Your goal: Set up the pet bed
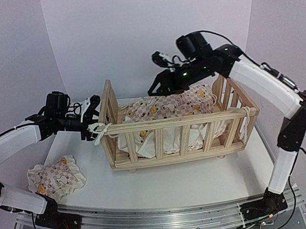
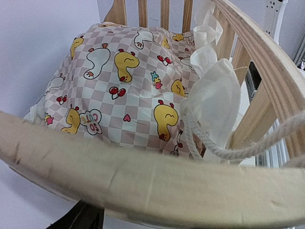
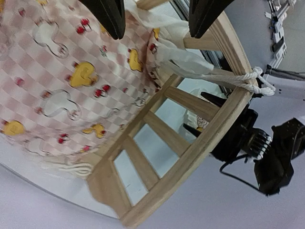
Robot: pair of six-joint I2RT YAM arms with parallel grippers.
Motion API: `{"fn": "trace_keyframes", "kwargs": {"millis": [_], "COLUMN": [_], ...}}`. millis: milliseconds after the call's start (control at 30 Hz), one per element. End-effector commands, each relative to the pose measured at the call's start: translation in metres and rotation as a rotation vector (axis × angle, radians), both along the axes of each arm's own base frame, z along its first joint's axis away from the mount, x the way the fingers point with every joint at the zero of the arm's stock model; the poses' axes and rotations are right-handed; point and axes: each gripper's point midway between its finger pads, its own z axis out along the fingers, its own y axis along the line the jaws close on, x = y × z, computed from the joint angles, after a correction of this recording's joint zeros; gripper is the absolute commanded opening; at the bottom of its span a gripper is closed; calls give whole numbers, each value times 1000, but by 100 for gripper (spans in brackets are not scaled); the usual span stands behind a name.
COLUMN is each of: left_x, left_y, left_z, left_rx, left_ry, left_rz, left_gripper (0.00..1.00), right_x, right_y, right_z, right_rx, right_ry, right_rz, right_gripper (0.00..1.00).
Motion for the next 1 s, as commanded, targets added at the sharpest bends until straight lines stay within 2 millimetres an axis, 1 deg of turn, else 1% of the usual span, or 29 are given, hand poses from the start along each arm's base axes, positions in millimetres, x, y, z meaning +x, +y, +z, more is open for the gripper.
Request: {"fn": "trace_keyframes", "kwargs": {"millis": [0,67,100,167,233,367,533,567,700,767,867,933,967], "left_x": [-13,-12,-13,-17,-23,-34,-44,-46,-53,-58,-63,-67,-67], "left_y": [25,39,44,49,51,51,47,46,43,40,32,26,24], "left_z": [27,28,27,21,13,3,-1,-3,-9,-12,-15,-16,-17], "left_rx": [-65,-89,-91,-63,-40,-36,-60,-58,-49,-54,-69,-75,-76], "left_ry": [-55,-52,-51,-68,-75,-78,-46,-46,-61,-63,-55,-55,-58], "left_rz": [15,45,48,47,36,9,-48,-64,-94,-109,-136,-159,-164], "left_gripper": [60,59,59,59,59,58,52,51,48,47,44,42,42], "right_x": [-4,-3,-4,-10,-18,-31,-51,-55,-69,-70,-62,-50,-47], "right_y": [56,72,79,88,93,99,123,128,144,150,160,165,166], "right_z": [-1,-6,-15,-33,-50,-74,-113,-117,-141,-153,-168,-178,-180], "right_rx": [35,56,59,63,65,74,64,67,69,60,49,35,37], "right_ry": [-72,-61,-41,5,54,145,228,238,290,300,315,307,303], "right_rz": [206,259,288,354,410,482,573,592,651,650,600,533,517], "right_gripper": [46,48,50,54,57,58,56,55,45,35,19,10,8]}}
